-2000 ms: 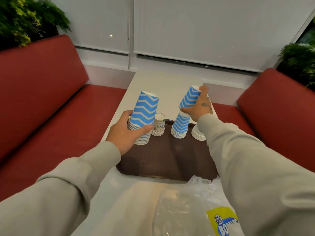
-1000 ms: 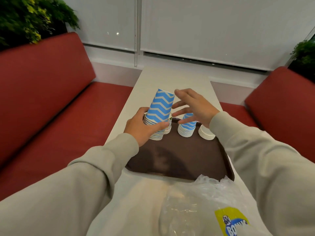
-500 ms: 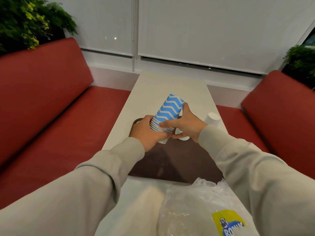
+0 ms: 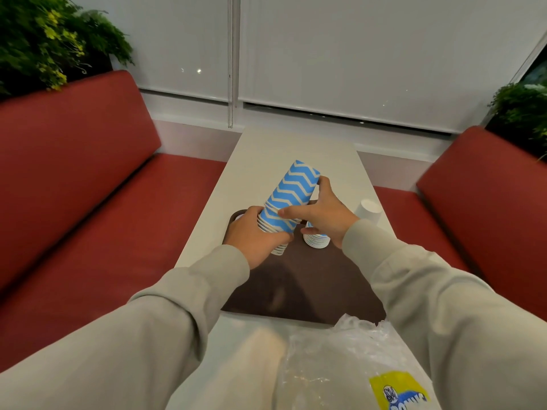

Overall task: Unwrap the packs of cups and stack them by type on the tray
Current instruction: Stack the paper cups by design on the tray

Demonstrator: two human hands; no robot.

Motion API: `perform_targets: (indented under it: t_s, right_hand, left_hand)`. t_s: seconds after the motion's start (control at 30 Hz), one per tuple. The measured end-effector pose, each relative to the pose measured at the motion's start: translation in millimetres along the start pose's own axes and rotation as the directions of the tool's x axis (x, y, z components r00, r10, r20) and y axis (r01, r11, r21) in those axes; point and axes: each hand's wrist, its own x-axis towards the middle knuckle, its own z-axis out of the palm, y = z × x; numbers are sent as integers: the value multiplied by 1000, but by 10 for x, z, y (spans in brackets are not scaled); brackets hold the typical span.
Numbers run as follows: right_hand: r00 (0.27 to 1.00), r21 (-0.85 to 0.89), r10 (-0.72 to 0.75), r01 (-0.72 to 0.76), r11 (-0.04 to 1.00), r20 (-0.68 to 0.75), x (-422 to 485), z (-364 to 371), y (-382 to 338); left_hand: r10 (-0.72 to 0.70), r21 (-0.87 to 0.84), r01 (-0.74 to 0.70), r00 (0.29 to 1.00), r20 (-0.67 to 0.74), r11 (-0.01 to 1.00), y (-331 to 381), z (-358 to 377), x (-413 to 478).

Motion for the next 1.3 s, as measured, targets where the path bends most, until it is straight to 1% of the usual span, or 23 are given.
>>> perform_targets:
  t_s: [0.1,0.2,0.27,0.4,0.47,0.53,0.67,0.73,0.8,0.93,1.1,1.17,1.23,1.3]
  right_hand:
    - [1000,34,15,-16,999,24,11,-40,-44]
    - [1000,23,19,-20,1000,17,31,-52,-51]
    - [999,50,34,-34,998,11,52,-78,-57]
    - [998,168,31,-21,986,-55,145,-227,-105]
    - [994,188,16,5,982,-111,223,-329,-125]
    - [981,147,-1,31,989,-196,316,-443,-115]
    - [930,-99,-67,33,994,-361,453,-628,-12]
    - [911,-205,-87,3,979,-404,479,-665,64]
    - [903,-264,-86,-32,964,-421,511,-679,156]
    - [909,-318,-67,-75,945,-412,576,-638,299]
    - [914,-339,18,-168,926,-405,635,-520,520]
    - [912,-322,50,-194,927,-407,644,-485,571]
    - [898,-316,-5,-150,937,-440,639,-458,554]
    - [867,-368,-148,-44,929,-476,603,-436,470]
  left_hand:
    - [22,9,-22,1000,2,1000,-16,-25,-14]
    - [29,4,-29,1000,-6,1000,-32,-39,-4]
    - [28,20,-28,1000,3,999,-59,-46,10]
    - [-11,33,11,1000,1,999,-154,-71,16]
    - [-29,29,29,1000,1,999,-209,-82,13]
    - [-40,11,41,999,-8,999,-254,-91,21]
    - [-43,-28,43,999,-28,999,-293,-118,44]
    - [-46,-47,44,998,-45,998,-308,-132,51]
    - [-45,-55,42,998,-54,998,-328,-147,53]
    - [-40,-64,37,998,-49,997,-350,-189,58]
    - [-32,-60,29,998,-57,998,-368,-245,73]
    - [-29,-61,26,998,-58,998,-375,-258,86]
    - [-29,-65,25,998,-58,998,-370,-264,98]
    - [-22,-64,18,998,-58,998,-365,-260,111]
